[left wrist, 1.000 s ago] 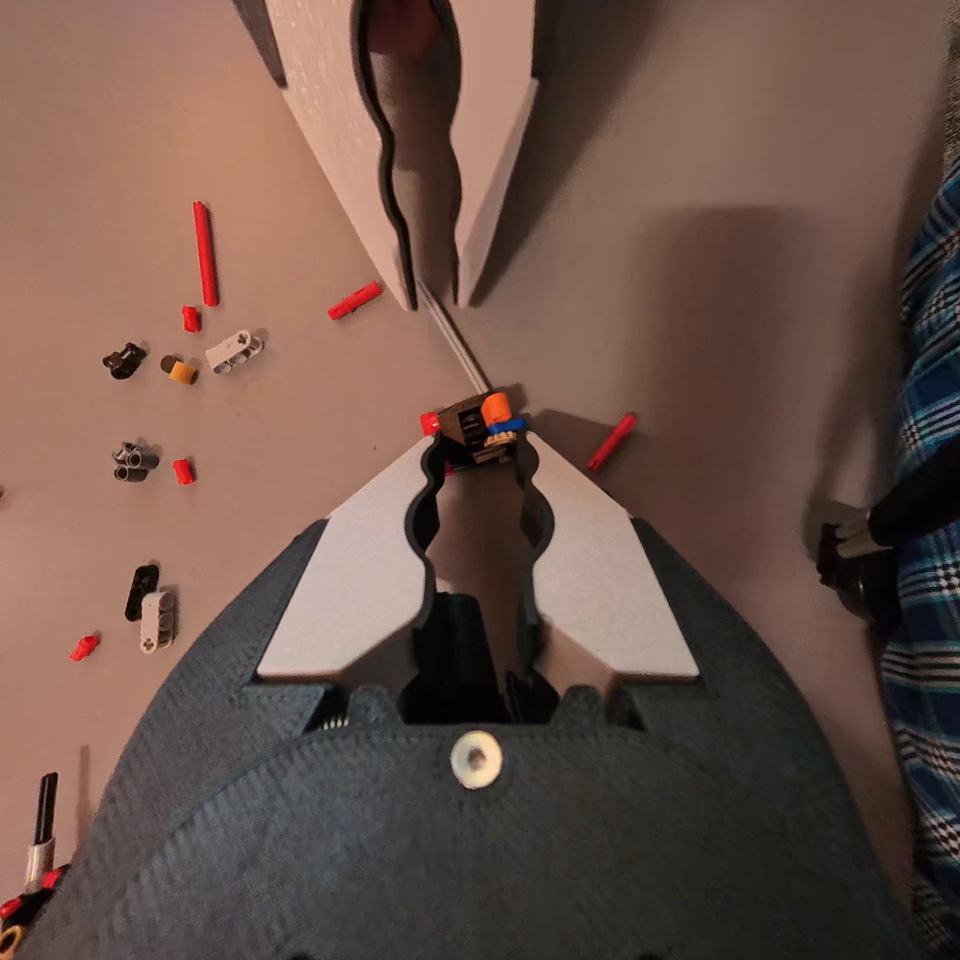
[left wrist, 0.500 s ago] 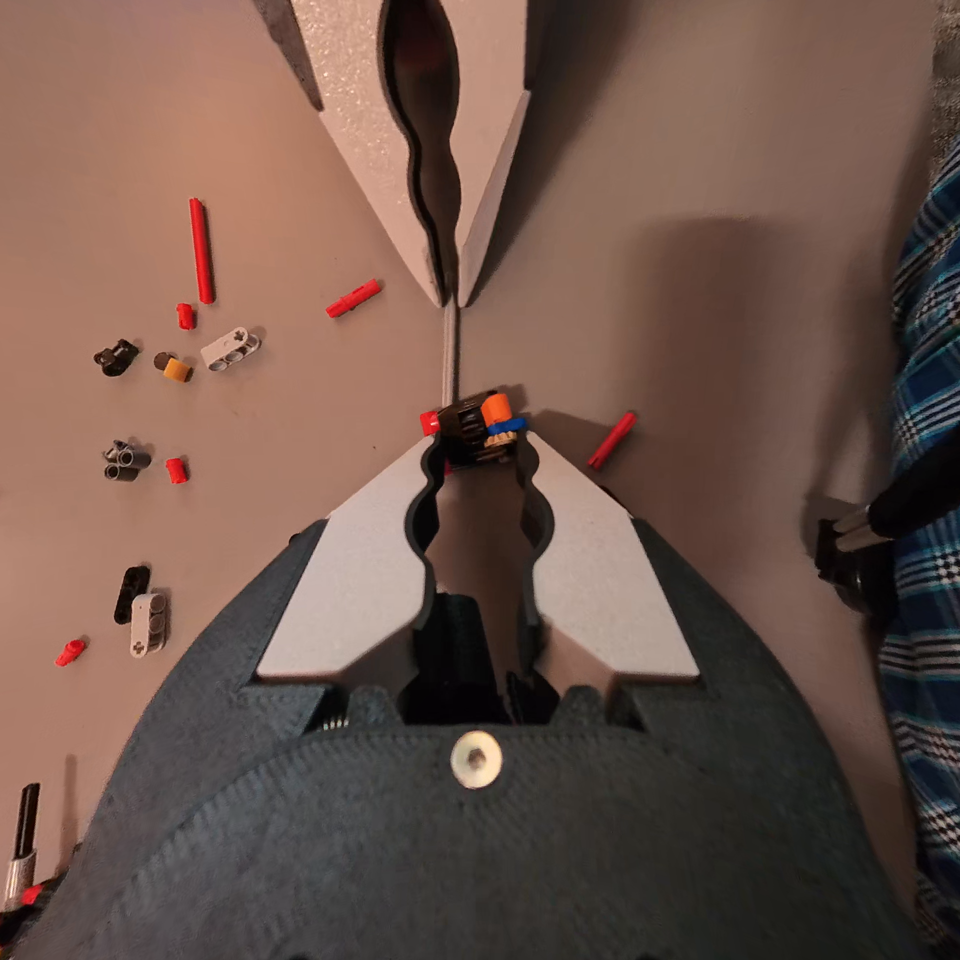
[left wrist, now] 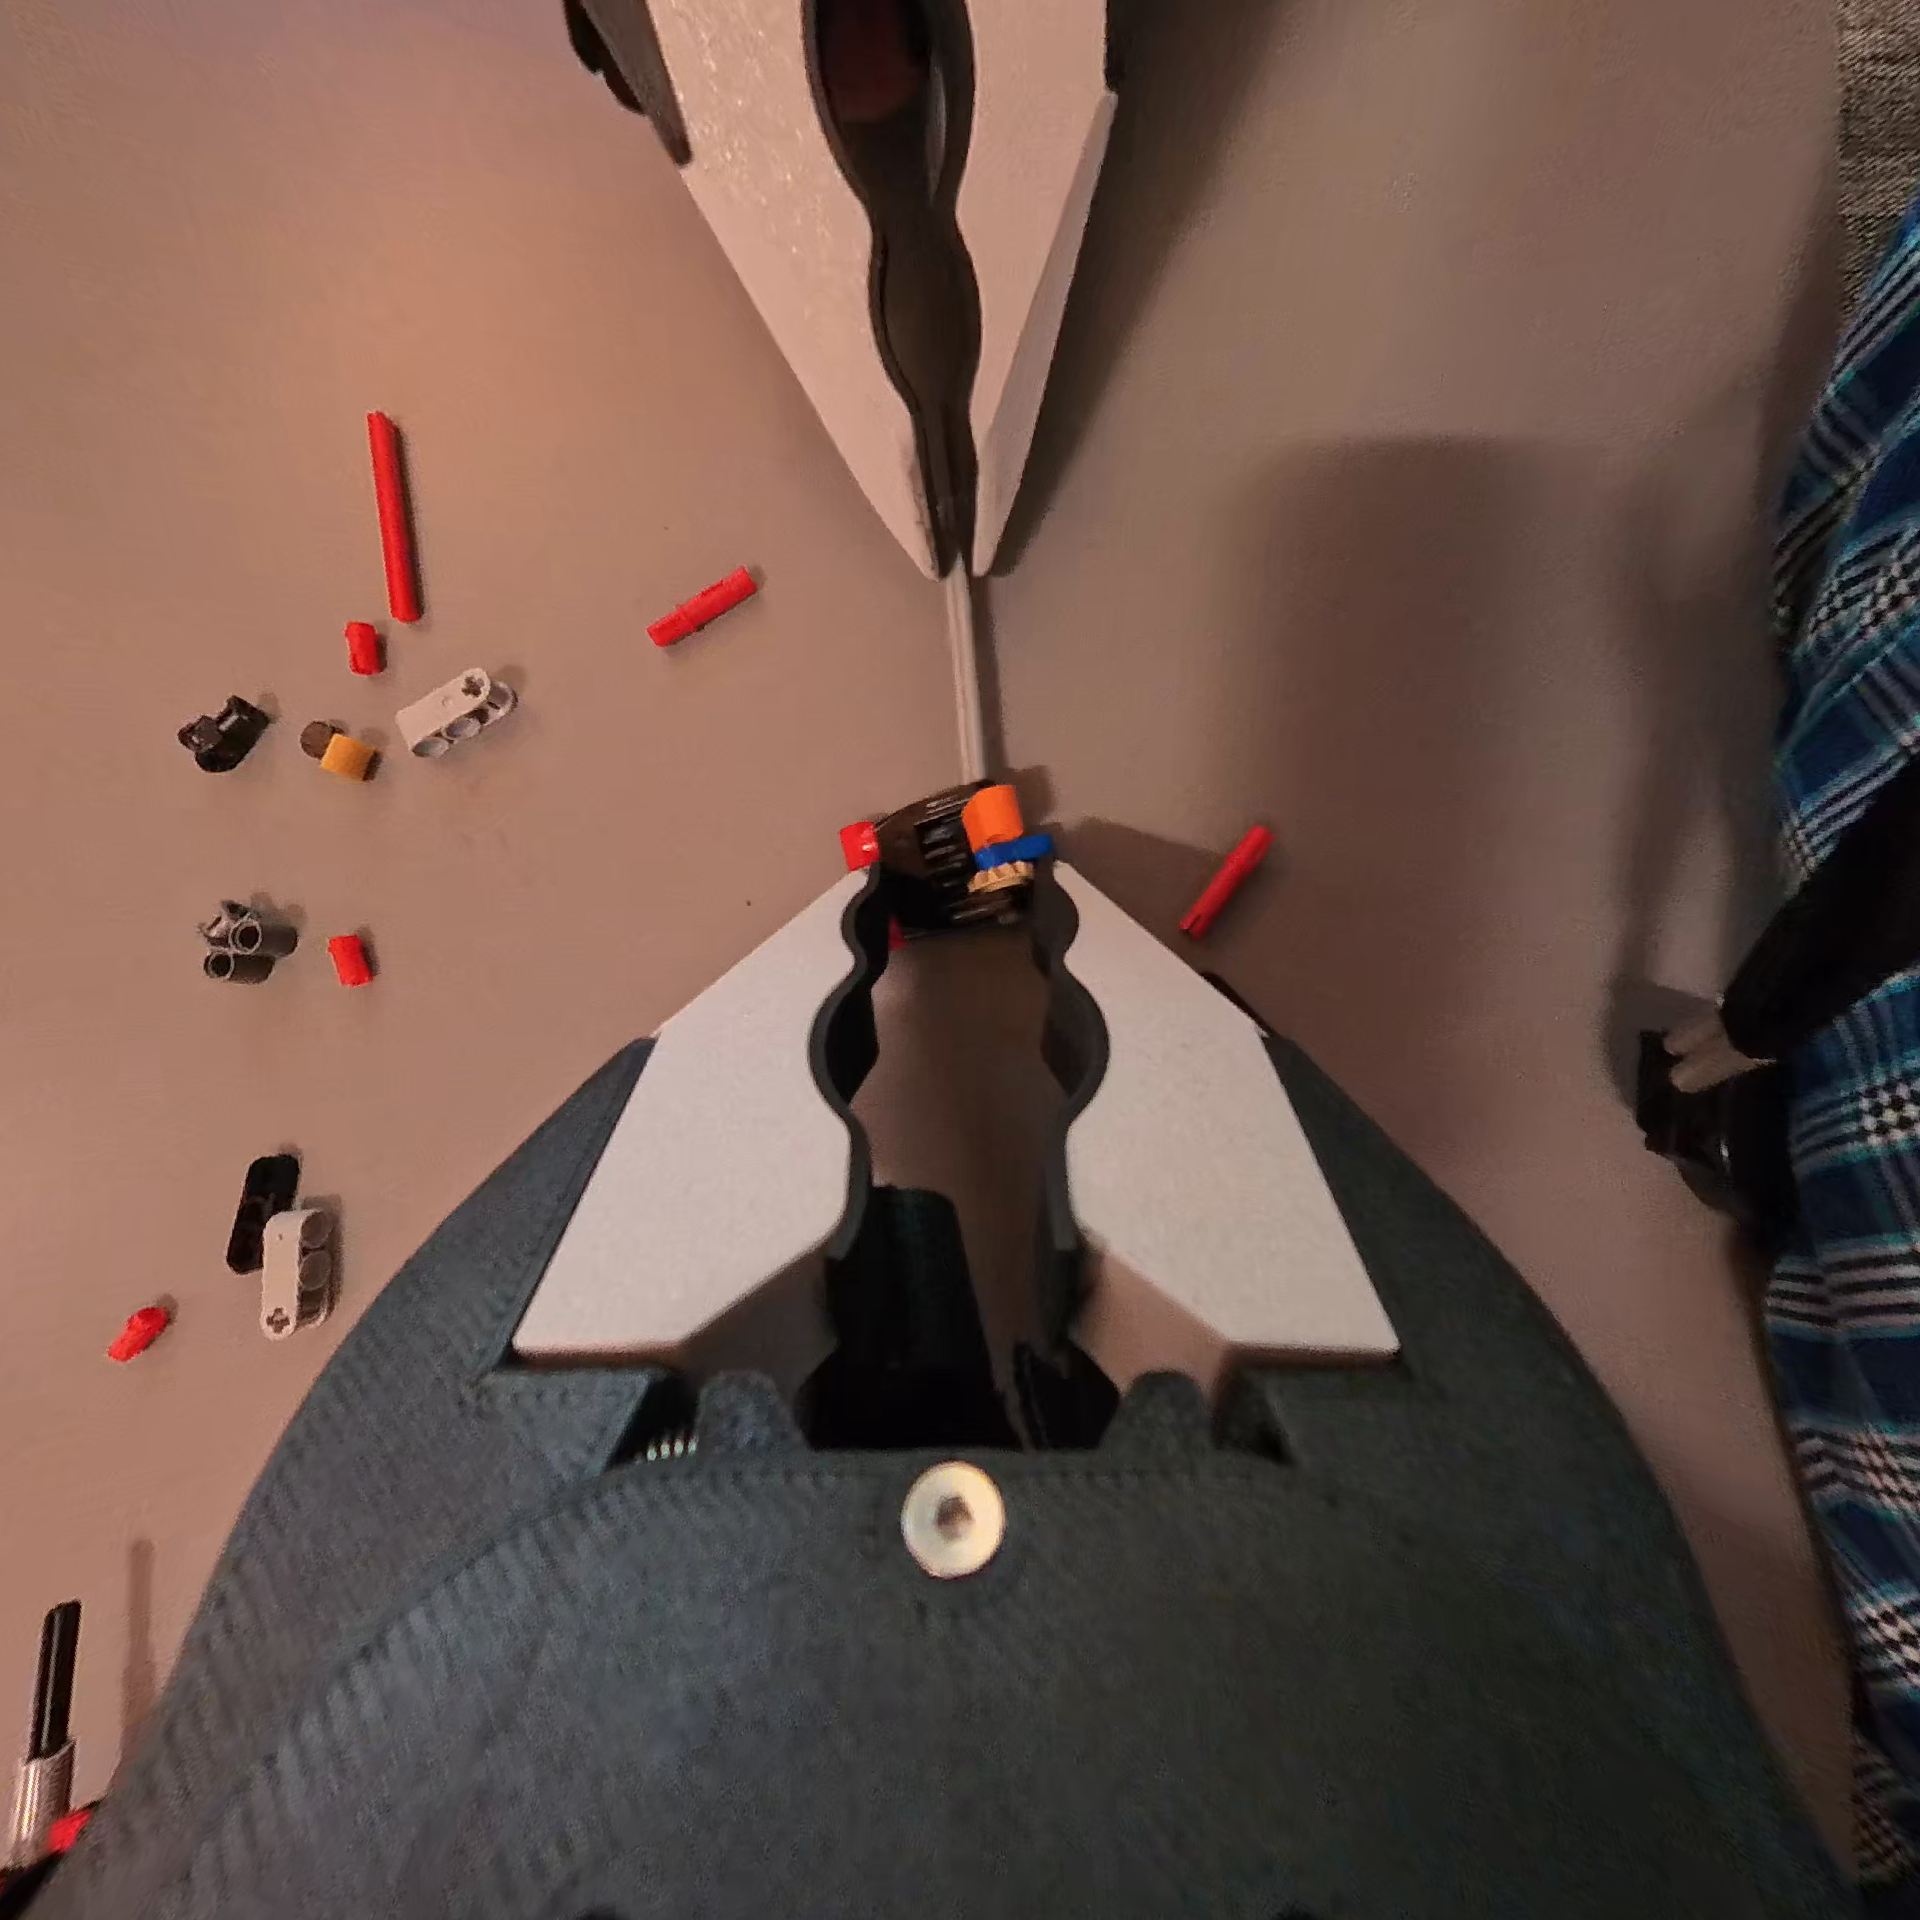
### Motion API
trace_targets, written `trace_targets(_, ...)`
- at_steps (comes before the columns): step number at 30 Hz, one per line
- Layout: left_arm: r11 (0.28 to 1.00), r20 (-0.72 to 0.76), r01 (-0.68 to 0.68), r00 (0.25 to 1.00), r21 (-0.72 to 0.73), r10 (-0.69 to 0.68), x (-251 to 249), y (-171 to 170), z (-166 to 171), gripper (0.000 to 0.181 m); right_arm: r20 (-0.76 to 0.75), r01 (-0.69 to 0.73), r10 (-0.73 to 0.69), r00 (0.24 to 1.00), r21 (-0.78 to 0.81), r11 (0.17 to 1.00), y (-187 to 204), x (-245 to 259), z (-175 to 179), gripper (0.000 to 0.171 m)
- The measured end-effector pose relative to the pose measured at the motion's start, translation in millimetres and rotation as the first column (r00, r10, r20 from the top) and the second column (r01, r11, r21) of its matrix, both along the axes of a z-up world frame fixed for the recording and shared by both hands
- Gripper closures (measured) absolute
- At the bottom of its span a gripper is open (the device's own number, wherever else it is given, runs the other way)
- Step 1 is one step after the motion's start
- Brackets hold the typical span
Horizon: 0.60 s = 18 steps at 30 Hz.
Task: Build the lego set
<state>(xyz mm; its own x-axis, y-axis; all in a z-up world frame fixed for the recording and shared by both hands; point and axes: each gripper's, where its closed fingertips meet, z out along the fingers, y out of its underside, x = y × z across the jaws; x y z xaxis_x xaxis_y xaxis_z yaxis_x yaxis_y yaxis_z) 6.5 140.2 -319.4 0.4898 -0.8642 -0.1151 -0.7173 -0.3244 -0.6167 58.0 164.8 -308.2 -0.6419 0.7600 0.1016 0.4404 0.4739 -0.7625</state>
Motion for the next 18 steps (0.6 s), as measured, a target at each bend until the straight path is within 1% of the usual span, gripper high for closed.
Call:
trace_targets(9,1.000,0.000,0.001,1.000,0.006,-0.001,0,0,0,0.154,0.003,-0.007,0.007,1.000,0.037,0.999,-2,-4,-5,0.171)
trace_targets(18,1.000,-0.011,0.009,1.000,0.005,-0.009,0,-1,0,0.154,0.007,-0.002,0.002,1.000,0.017,1.000,1,-11,-5,0.171)
